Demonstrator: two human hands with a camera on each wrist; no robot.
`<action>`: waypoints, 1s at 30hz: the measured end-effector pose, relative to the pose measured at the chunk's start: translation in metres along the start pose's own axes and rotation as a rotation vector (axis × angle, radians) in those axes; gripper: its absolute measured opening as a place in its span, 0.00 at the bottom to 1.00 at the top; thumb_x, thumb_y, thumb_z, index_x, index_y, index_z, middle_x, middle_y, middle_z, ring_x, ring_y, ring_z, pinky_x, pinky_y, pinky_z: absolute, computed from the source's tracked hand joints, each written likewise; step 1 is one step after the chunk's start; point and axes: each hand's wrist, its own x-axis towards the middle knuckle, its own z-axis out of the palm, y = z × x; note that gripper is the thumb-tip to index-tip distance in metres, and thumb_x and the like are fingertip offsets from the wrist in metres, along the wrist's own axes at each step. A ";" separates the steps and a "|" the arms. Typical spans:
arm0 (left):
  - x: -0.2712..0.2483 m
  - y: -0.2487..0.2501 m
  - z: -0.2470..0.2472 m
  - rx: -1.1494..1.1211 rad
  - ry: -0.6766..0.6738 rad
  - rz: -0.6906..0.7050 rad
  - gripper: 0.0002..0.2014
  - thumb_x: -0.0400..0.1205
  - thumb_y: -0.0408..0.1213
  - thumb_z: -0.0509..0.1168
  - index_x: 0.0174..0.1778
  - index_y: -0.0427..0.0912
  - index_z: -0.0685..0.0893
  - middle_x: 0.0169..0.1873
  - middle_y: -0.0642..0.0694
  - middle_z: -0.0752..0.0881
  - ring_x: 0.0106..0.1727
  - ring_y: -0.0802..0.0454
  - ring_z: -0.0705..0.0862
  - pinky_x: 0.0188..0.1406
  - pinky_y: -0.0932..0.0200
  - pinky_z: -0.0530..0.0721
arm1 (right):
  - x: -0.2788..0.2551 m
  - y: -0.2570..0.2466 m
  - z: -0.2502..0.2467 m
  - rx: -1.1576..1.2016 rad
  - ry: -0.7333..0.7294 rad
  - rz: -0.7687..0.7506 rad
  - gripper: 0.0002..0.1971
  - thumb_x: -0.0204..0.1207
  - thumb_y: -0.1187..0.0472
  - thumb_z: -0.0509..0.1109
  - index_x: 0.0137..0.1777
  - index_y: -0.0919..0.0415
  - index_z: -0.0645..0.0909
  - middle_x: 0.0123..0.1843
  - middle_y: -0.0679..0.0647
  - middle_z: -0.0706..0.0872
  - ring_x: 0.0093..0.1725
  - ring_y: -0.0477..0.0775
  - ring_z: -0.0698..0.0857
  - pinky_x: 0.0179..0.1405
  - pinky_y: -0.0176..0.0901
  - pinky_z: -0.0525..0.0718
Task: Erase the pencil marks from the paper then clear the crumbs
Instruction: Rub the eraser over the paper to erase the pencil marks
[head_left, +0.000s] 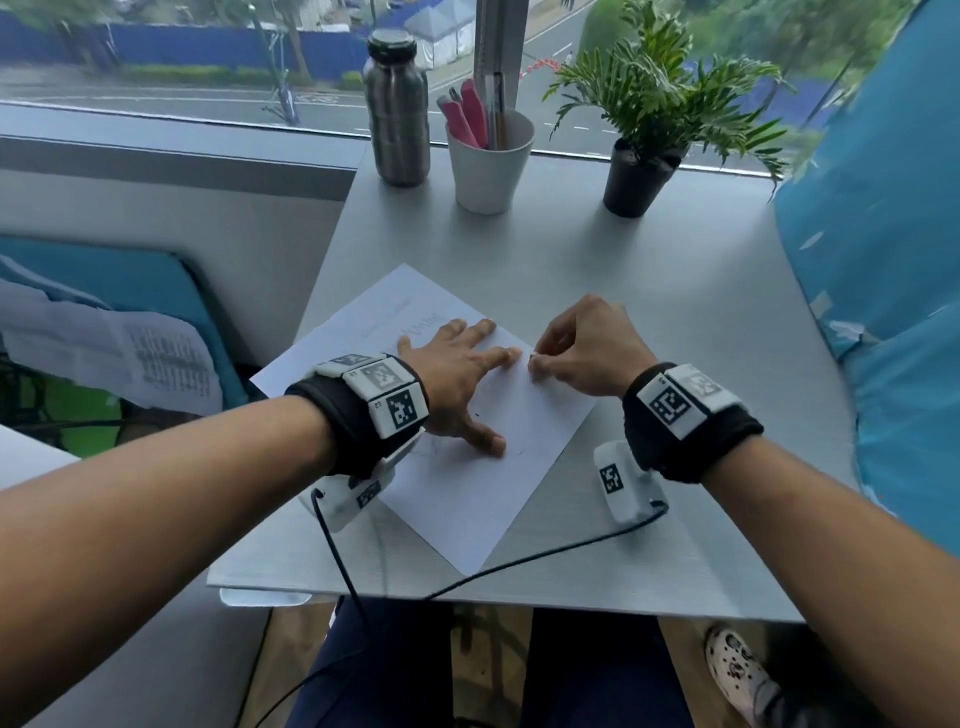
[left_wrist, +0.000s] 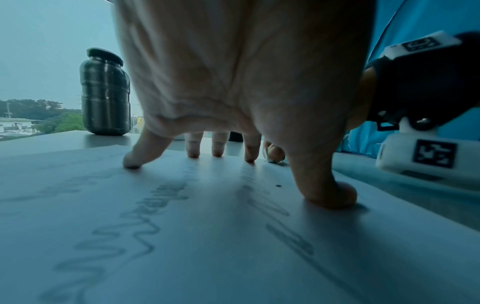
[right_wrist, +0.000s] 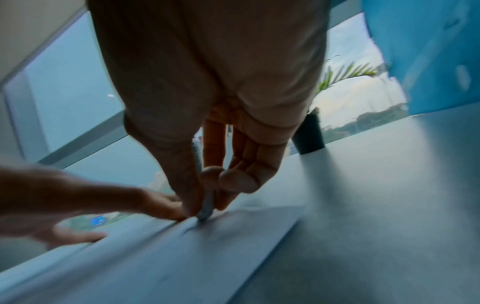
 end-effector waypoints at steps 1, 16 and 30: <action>-0.001 0.000 0.000 0.008 -0.005 -0.001 0.57 0.66 0.71 0.73 0.85 0.66 0.45 0.85 0.56 0.37 0.86 0.48 0.37 0.75 0.19 0.52 | -0.005 -0.003 0.003 -0.013 -0.038 -0.032 0.04 0.65 0.58 0.81 0.38 0.57 0.93 0.31 0.47 0.89 0.32 0.39 0.85 0.32 0.23 0.79; 0.001 -0.005 -0.001 0.020 -0.039 -0.014 0.58 0.63 0.77 0.68 0.83 0.71 0.40 0.84 0.59 0.32 0.86 0.49 0.34 0.71 0.13 0.51 | 0.006 -0.002 -0.010 -0.006 -0.018 0.049 0.05 0.65 0.57 0.82 0.39 0.57 0.93 0.32 0.48 0.89 0.29 0.38 0.82 0.31 0.25 0.76; 0.003 -0.005 -0.001 -0.022 -0.062 -0.009 0.60 0.63 0.76 0.70 0.83 0.69 0.37 0.84 0.58 0.30 0.85 0.49 0.31 0.71 0.13 0.46 | 0.000 -0.009 0.008 0.019 -0.047 -0.067 0.03 0.64 0.59 0.81 0.34 0.57 0.91 0.27 0.46 0.87 0.24 0.36 0.81 0.24 0.21 0.74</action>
